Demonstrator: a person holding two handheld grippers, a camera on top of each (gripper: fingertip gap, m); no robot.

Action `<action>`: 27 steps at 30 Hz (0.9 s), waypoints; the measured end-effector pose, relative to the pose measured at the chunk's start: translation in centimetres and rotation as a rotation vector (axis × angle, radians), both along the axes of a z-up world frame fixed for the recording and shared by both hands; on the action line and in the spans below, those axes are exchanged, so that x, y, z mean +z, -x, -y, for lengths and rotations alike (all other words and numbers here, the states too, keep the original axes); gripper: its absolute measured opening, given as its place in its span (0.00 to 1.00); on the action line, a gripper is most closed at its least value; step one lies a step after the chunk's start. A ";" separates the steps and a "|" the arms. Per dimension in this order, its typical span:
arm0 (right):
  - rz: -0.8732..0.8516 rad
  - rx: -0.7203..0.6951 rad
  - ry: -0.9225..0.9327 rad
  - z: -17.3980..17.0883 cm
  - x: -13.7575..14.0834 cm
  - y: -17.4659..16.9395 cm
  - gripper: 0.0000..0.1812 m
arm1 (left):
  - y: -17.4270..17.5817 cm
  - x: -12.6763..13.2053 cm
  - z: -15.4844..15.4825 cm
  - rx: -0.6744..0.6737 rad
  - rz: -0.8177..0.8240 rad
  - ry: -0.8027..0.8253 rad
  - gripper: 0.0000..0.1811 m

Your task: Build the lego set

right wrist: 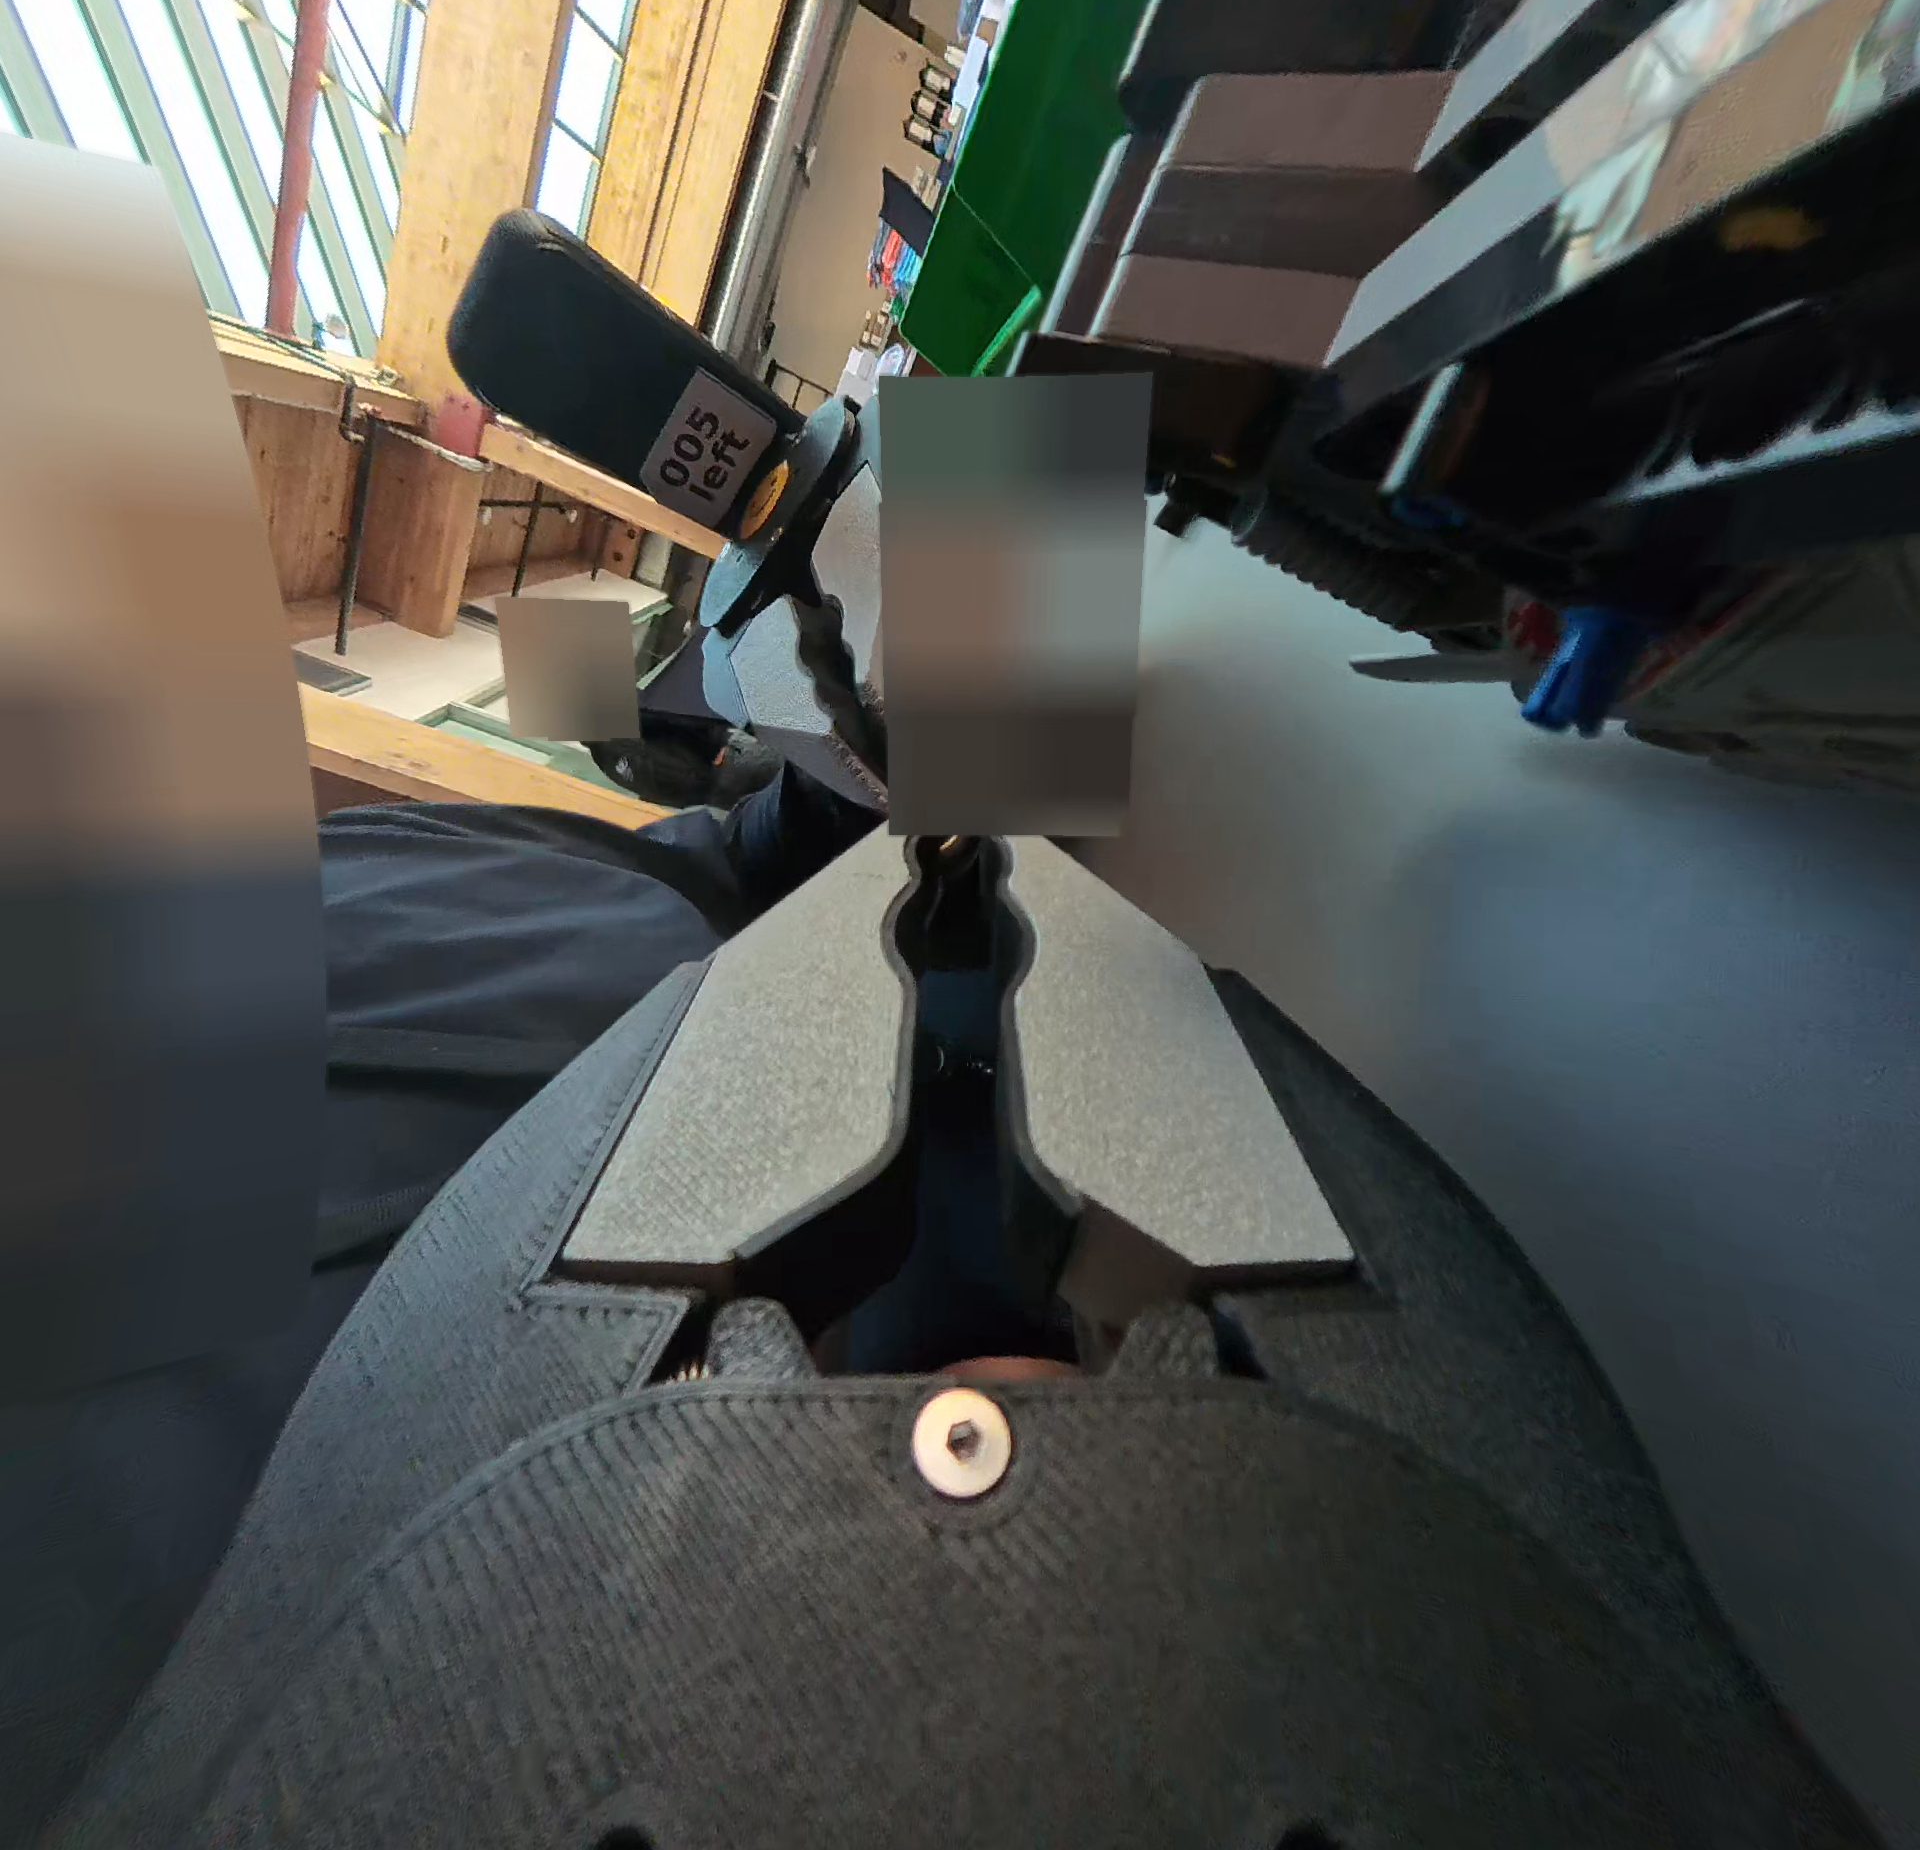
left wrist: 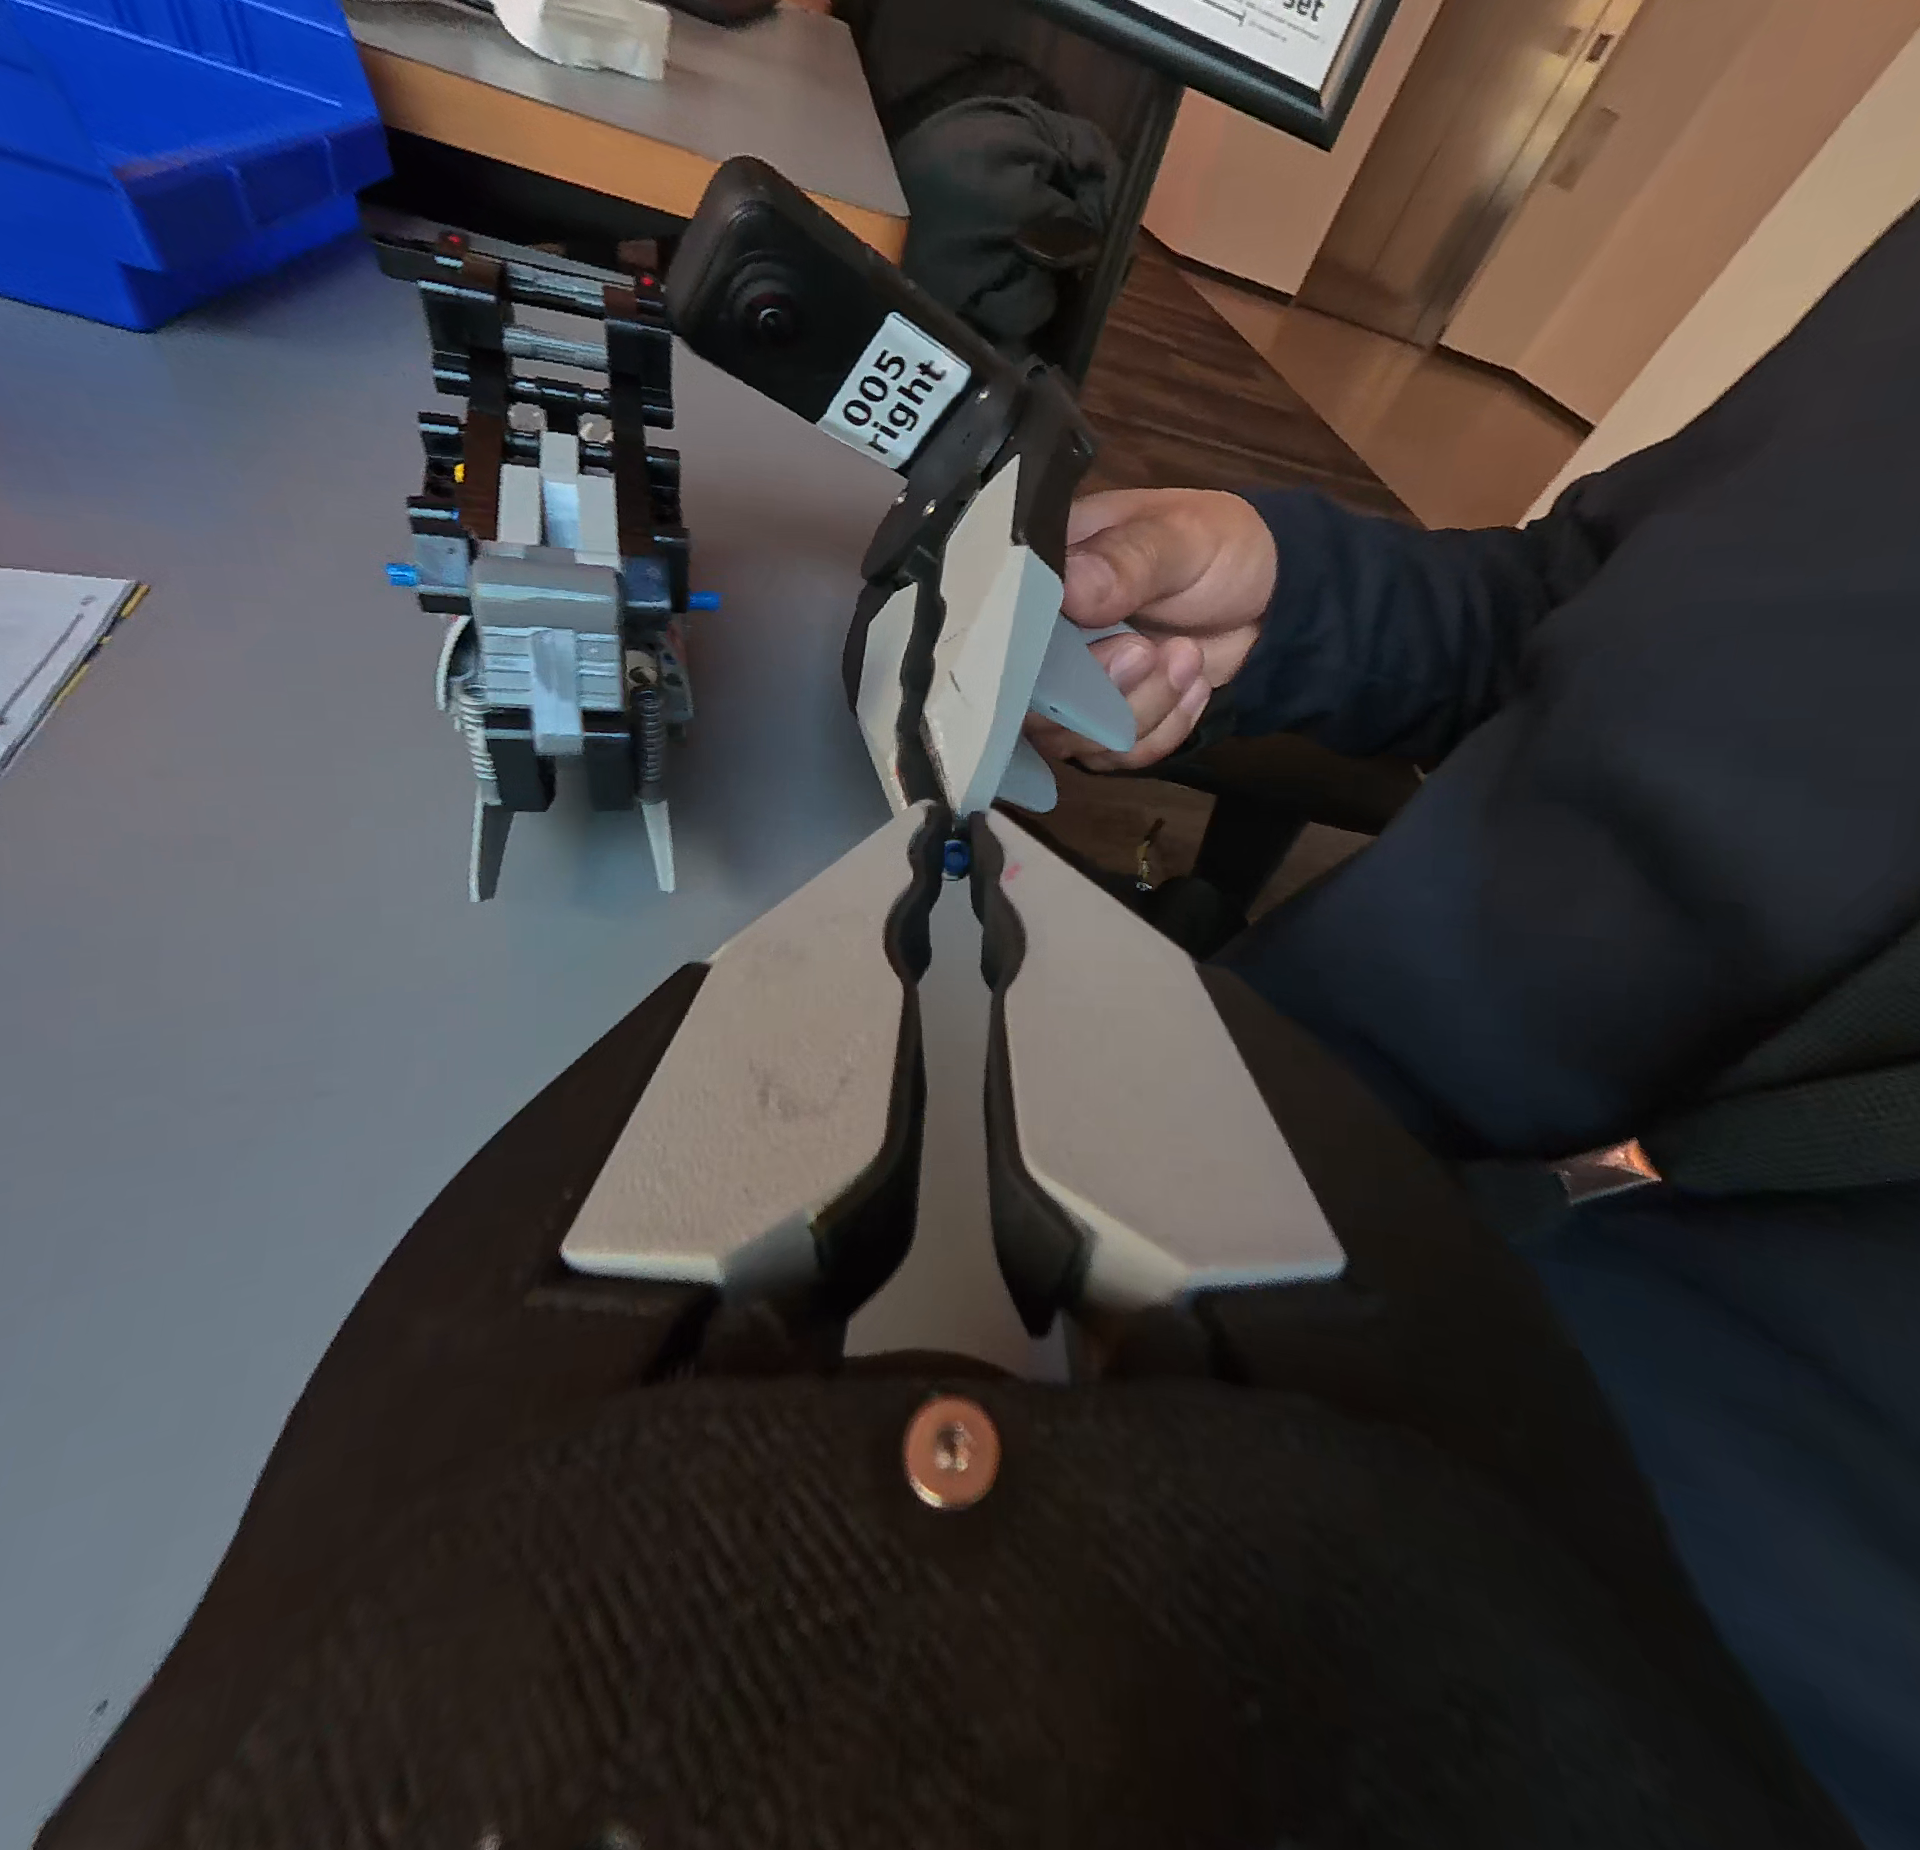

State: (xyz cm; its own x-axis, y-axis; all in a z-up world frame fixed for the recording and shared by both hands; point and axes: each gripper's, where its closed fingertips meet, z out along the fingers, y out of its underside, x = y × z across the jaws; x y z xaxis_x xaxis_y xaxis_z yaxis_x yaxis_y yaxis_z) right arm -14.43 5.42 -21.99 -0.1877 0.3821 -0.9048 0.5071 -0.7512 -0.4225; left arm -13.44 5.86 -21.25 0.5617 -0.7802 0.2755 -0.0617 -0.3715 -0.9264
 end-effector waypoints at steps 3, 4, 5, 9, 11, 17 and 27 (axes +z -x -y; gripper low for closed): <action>-0.009 -0.037 0.008 -0.3 0.2 0.5 0.01 | 0.8 0.1 0.0 0.035 0.001 -0.005 0.01; -0.012 -0.045 0.020 -0.4 0.3 0.7 0.01 | 1.1 0.1 0.0 0.044 -0.001 -0.008 0.01; -0.015 -0.047 0.033 -0.3 0.4 0.8 0.02 | 1.4 0.1 0.0 0.049 0.000 -0.012 0.01; -0.028 -0.064 0.018 -0.4 0.6 0.9 0.01 | 2.2 0.3 -0.1 0.080 0.013 -0.010 0.01; -0.039 -0.075 0.005 -0.5 0.7 1.1 0.02 | 2.5 0.2 -0.2 0.095 0.019 0.002 0.01; -0.030 -0.111 -0.132 -0.8 0.1 1.4 0.03 | 3.4 0.0 -0.8 0.153 0.067 0.062 0.01; -0.049 -0.160 -0.482 -0.9 -0.6 1.2 0.08 | 5.2 -0.4 -1.6 0.228 0.246 0.246 0.01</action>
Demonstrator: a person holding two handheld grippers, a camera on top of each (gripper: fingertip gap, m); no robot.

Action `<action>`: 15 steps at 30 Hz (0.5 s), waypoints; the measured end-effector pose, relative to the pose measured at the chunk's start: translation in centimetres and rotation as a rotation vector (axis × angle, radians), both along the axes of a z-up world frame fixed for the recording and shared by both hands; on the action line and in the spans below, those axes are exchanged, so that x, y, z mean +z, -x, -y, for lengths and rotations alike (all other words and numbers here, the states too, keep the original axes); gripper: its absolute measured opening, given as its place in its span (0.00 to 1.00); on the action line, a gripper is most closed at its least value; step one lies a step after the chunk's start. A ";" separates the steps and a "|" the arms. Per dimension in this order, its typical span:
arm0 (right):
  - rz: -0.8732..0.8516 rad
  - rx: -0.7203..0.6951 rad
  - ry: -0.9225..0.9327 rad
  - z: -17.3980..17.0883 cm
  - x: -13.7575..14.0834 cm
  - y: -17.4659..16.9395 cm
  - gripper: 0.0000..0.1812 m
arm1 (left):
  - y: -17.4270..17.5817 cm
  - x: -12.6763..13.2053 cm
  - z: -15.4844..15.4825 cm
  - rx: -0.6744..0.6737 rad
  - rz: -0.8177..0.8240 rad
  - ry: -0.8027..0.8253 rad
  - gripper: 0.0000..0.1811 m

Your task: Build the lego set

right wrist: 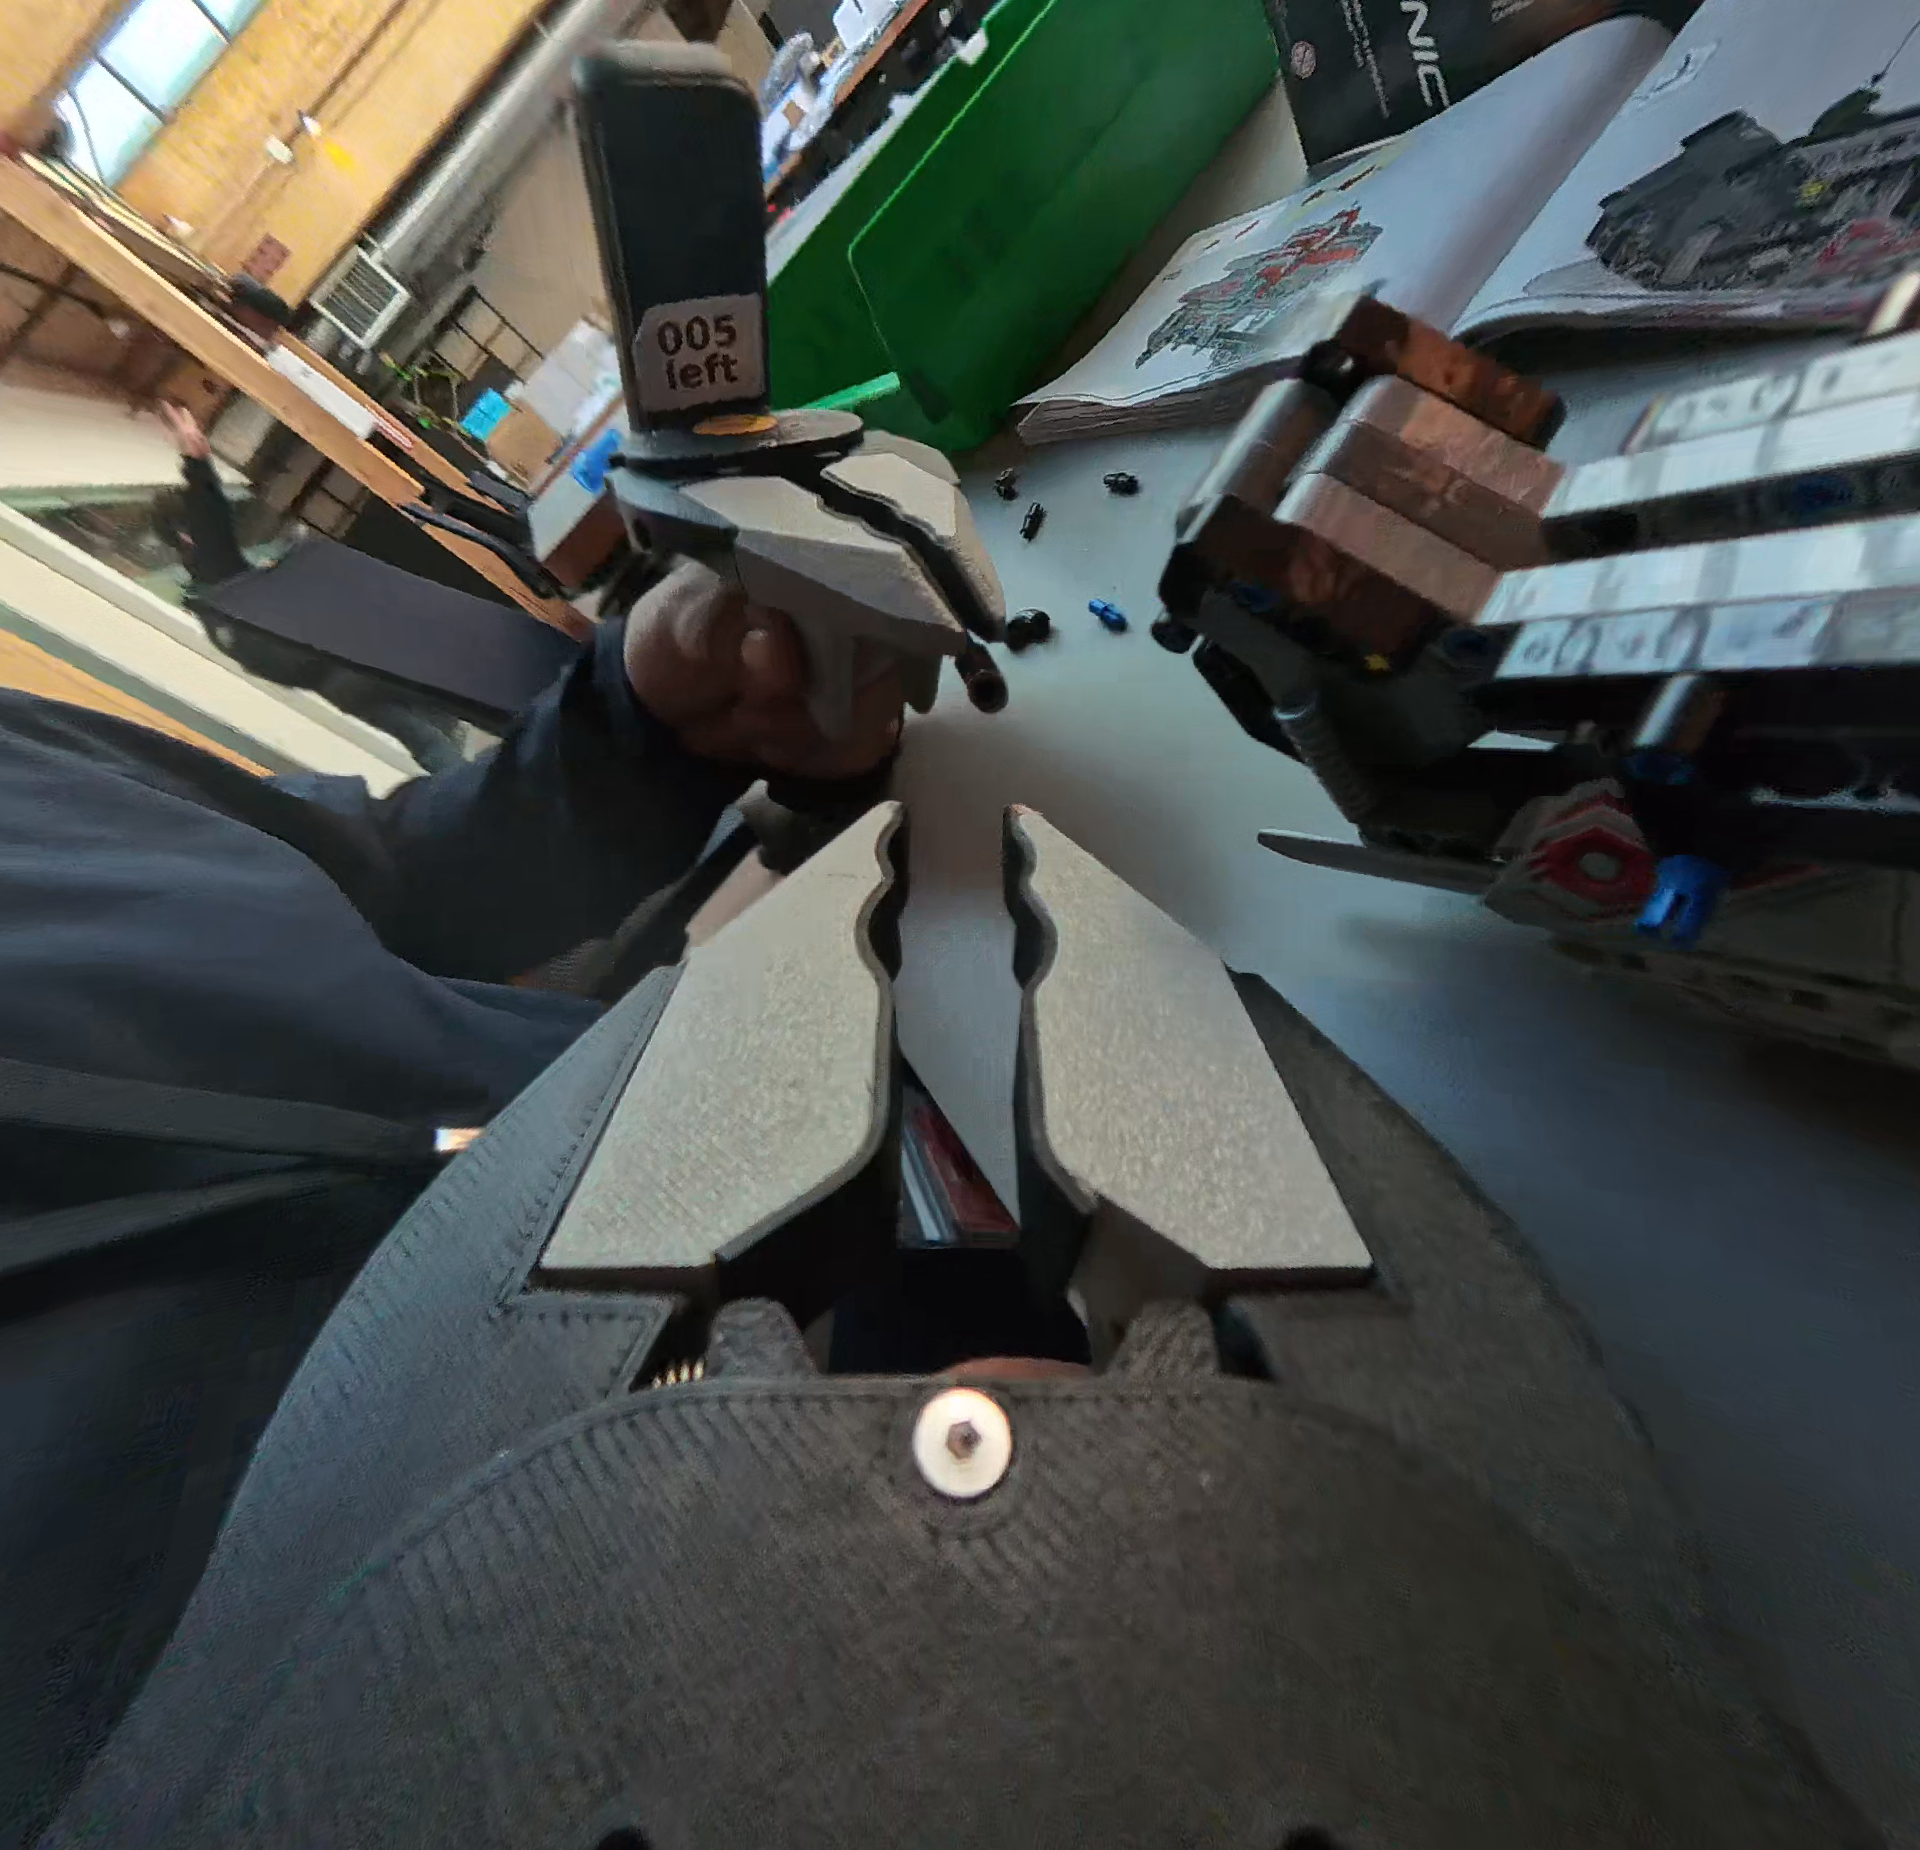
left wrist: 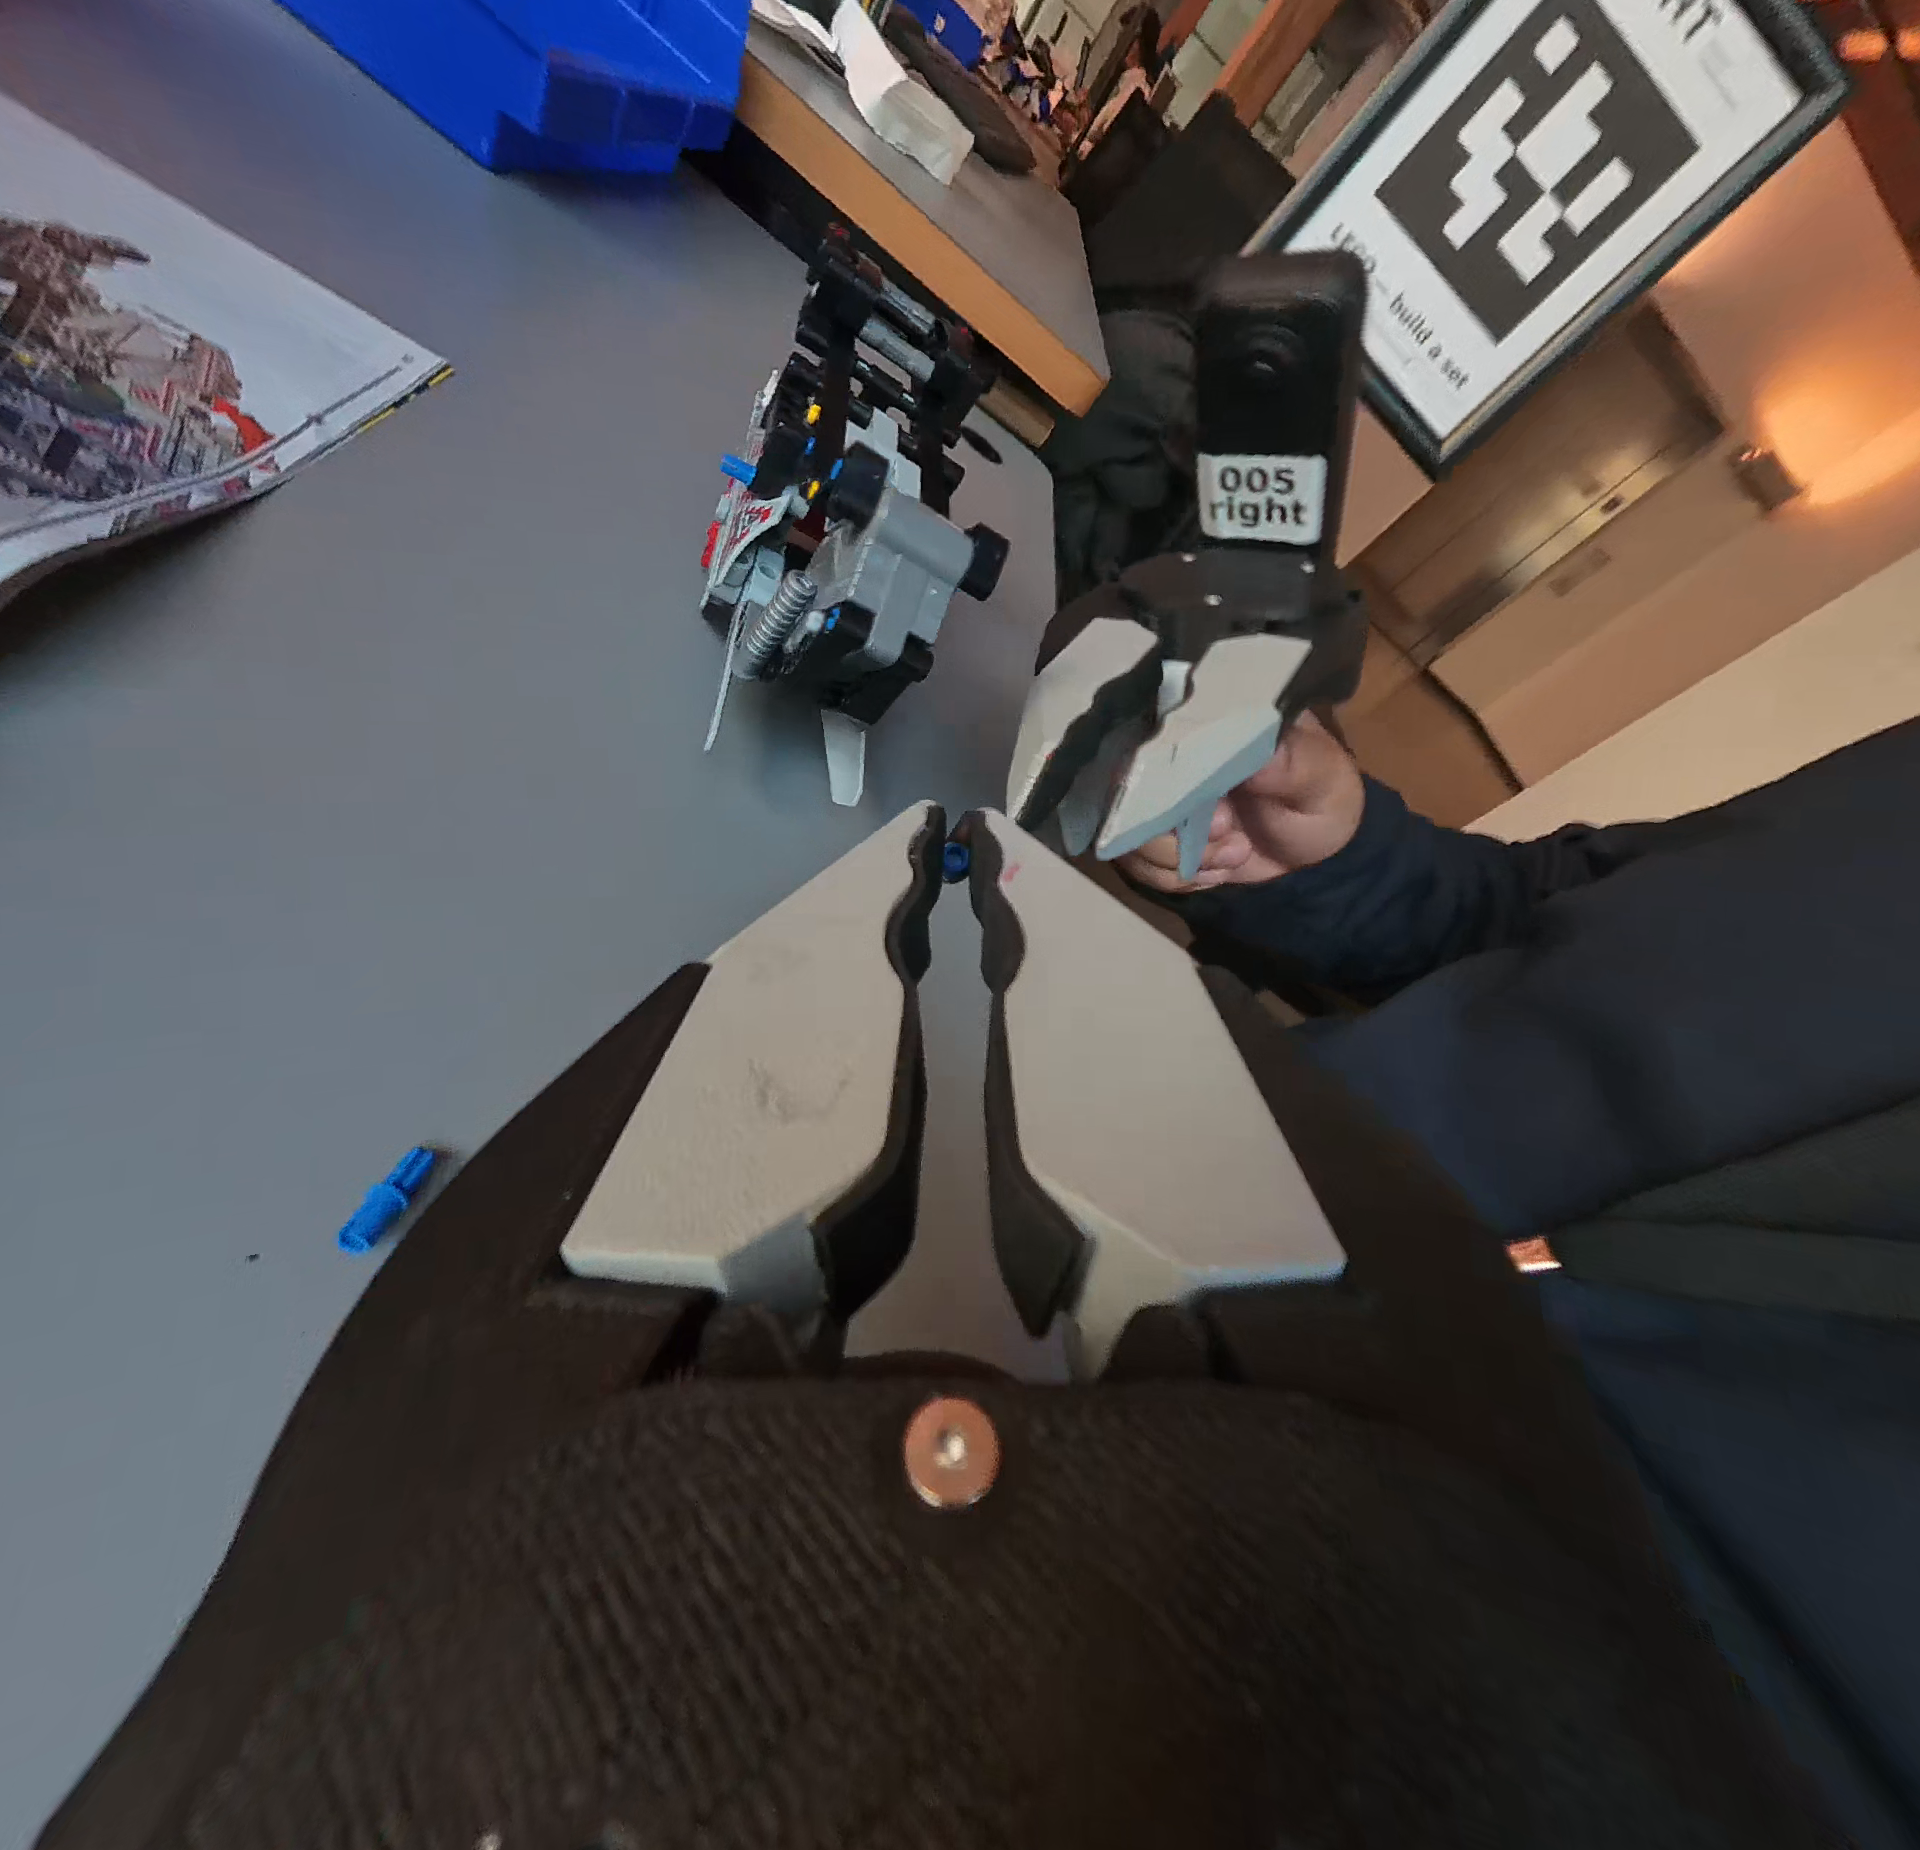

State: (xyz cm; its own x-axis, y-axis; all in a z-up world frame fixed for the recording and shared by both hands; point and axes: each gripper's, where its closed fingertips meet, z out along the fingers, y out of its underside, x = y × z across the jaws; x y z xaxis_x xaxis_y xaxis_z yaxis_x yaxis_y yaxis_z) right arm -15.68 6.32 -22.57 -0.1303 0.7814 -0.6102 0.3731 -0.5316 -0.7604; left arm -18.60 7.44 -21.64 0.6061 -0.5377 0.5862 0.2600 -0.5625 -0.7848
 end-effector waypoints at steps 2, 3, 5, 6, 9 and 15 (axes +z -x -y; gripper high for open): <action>0.001 -0.003 -0.123 0.2 -0.1 -0.1 0.09 | 0.4 0.1 -0.1 0.012 0.063 0.039 0.01; 0.003 -0.009 -0.197 0.2 -0.1 -0.1 0.09 | 0.6 0.2 -0.2 0.017 0.099 0.056 0.01; 0.012 -0.029 -0.351 -0.4 0.0 -0.1 0.09 | 0.9 0.5 -0.3 0.020 0.169 0.084 0.01; 0.015 -0.041 -0.421 -0.7 0.1 -0.1 0.09 | 1.0 0.6 -0.3 0.019 0.201 0.095 0.01; 0.005 -0.053 -0.578 -1.5 0.7 0.0 0.12 | 0.9 0.8 -0.2 0.010 0.257 0.112 0.01; -0.051 -0.030 -0.737 -1.3 1.7 0.6 0.13 | 0.5 0.7 0.1 -0.025 0.324 0.155 0.00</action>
